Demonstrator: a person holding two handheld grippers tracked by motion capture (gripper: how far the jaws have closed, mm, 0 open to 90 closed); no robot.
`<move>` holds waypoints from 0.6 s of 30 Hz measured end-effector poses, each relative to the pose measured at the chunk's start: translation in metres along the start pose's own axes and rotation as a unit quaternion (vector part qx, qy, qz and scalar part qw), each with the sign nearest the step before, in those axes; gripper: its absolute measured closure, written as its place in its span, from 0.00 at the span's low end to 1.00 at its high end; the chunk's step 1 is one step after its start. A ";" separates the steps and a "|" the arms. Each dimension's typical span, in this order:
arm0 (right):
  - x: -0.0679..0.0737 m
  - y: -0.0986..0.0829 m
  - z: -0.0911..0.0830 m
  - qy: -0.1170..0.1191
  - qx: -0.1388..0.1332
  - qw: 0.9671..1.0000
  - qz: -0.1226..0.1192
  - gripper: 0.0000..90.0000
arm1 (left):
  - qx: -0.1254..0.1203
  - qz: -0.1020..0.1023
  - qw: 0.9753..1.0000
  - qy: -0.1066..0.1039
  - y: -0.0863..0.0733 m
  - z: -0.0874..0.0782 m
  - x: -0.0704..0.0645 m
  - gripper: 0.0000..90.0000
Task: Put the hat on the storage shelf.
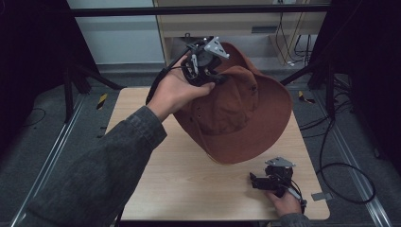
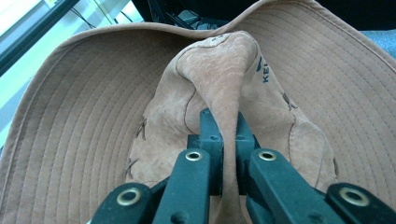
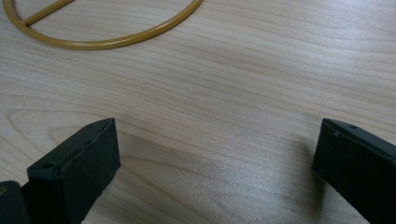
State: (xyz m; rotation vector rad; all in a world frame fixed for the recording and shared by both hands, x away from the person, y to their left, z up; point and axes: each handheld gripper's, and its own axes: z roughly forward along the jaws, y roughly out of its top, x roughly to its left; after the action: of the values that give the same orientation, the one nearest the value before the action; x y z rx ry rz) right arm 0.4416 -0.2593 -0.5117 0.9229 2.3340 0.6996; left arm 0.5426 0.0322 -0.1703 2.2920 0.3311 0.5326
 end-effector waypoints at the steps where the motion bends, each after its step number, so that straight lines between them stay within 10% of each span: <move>1: 0.000 0.000 0.000 0.000 0.000 1.000 -0.001 0.01 | 0.002 0.000 1.000 0.000 0.000 0.003 0.000 0.98; 18: -0.003 0.000 0.000 -0.002 -0.001 1.000 -0.009 0.01 | 0.030 -0.009 0.999 -0.018 0.000 0.053 0.003 0.97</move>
State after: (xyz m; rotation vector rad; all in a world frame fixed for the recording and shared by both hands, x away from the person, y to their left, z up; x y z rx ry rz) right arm 0.4430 -0.2611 -0.5106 0.8999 2.3344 0.6912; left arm 0.5704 0.0013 -0.2033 2.3503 0.3545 0.4785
